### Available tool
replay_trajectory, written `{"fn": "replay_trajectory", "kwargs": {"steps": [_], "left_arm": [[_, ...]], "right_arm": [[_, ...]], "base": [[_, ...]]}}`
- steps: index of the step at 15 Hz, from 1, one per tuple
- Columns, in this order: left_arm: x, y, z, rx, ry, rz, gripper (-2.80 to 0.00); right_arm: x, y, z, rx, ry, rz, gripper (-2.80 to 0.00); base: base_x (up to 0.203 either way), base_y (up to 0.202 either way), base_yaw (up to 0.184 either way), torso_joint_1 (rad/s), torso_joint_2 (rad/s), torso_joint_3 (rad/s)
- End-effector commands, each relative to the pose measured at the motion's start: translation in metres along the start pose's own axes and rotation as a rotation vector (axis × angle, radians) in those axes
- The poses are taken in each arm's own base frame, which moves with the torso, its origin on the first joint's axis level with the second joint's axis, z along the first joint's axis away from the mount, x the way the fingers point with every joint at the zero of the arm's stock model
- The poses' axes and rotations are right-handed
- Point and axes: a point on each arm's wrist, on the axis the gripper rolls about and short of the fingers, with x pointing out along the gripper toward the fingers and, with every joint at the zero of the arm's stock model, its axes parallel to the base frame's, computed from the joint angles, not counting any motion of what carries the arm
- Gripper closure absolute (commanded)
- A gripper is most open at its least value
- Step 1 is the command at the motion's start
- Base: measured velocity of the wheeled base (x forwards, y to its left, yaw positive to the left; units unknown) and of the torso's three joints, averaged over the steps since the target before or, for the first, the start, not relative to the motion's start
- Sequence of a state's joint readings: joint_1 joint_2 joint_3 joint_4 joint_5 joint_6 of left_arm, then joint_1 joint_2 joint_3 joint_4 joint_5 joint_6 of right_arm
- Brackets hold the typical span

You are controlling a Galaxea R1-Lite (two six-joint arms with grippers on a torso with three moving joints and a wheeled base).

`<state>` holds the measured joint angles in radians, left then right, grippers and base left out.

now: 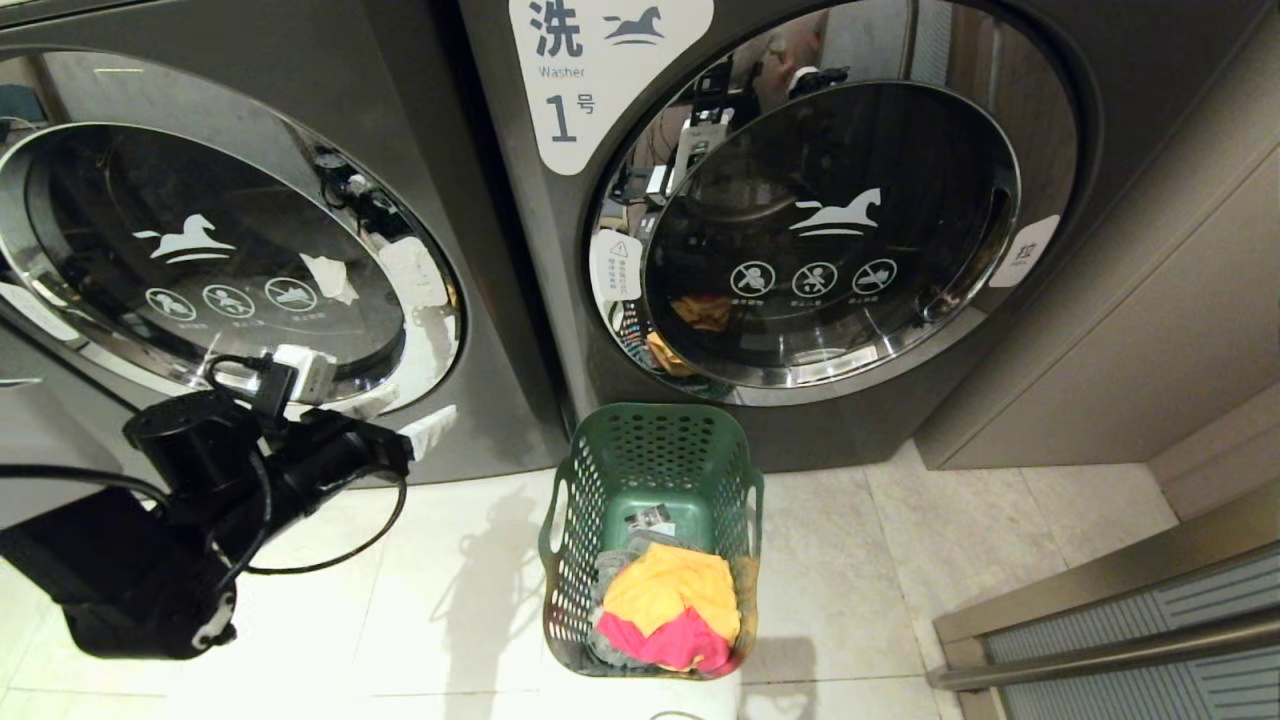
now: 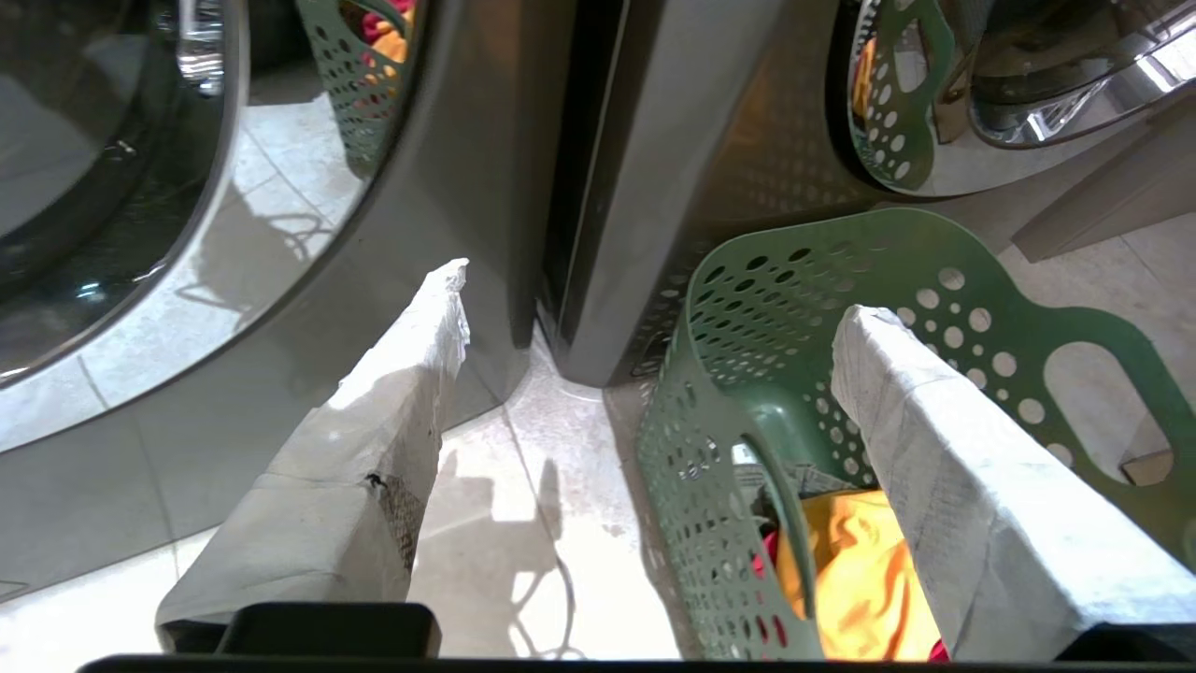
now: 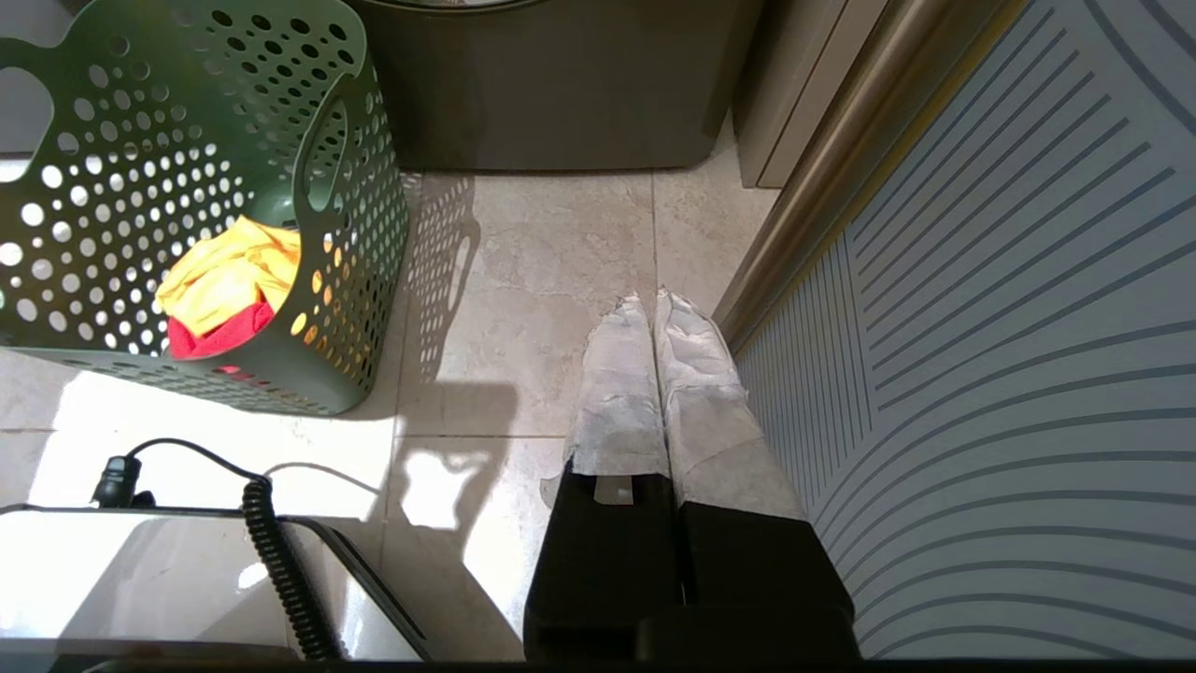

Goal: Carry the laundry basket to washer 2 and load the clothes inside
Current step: Open the lid of the washing machine

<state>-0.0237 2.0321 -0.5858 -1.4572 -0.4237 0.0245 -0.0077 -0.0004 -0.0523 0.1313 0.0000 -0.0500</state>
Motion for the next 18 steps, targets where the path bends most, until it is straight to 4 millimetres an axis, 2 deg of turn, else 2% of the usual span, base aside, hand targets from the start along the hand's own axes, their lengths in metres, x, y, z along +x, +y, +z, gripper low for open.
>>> {"fn": "replay_trajectory", "kwargs": {"steps": [1,4,8,10,13,18], "left_arm": [[0.003,-0.018,-0.003,-0.01,0.011,-0.036,-2.8],[0.005,-0.044,0.004,-0.047,0.003,-0.017,-2.8],[0.002,-0.044,0.014,-0.081,-0.03,0.019,-2.8],[-0.001,-0.043,0.017,-0.126,-0.051,0.103,-2.8],[-0.013,-0.046,0.013,-0.155,-0.048,0.126,-2.8],[-0.032,-0.054,0.027,-0.15,-0.072,0.109,-2.8]], "right_arm": [[0.0,0.0,0.0,-0.001,0.001,0.0,0.0],[0.0,0.0,0.0,-0.001,0.001,0.0,0.0],[0.0,0.0,0.0,-0.001,0.001,0.0,0.0],[0.0,0.0,0.0,-0.001,0.001,0.0,0.0],[0.0,0.0,0.0,-0.001,0.001,0.0,0.0],[0.0,0.0,0.0,-0.001,0.001,0.0,0.0]], "base": [[0.0,0.0,0.0,0.0,0.0,0.0],[0.0,0.0,0.0,0.0,0.0,0.0],[0.0,0.0,0.0,0.0,0.0,0.0],[0.0,0.0,0.0,0.0,0.0,0.0],[0.0,0.0,0.0,0.0,0.0,0.0],[0.0,0.0,0.0,0.0,0.0,0.0]]}}
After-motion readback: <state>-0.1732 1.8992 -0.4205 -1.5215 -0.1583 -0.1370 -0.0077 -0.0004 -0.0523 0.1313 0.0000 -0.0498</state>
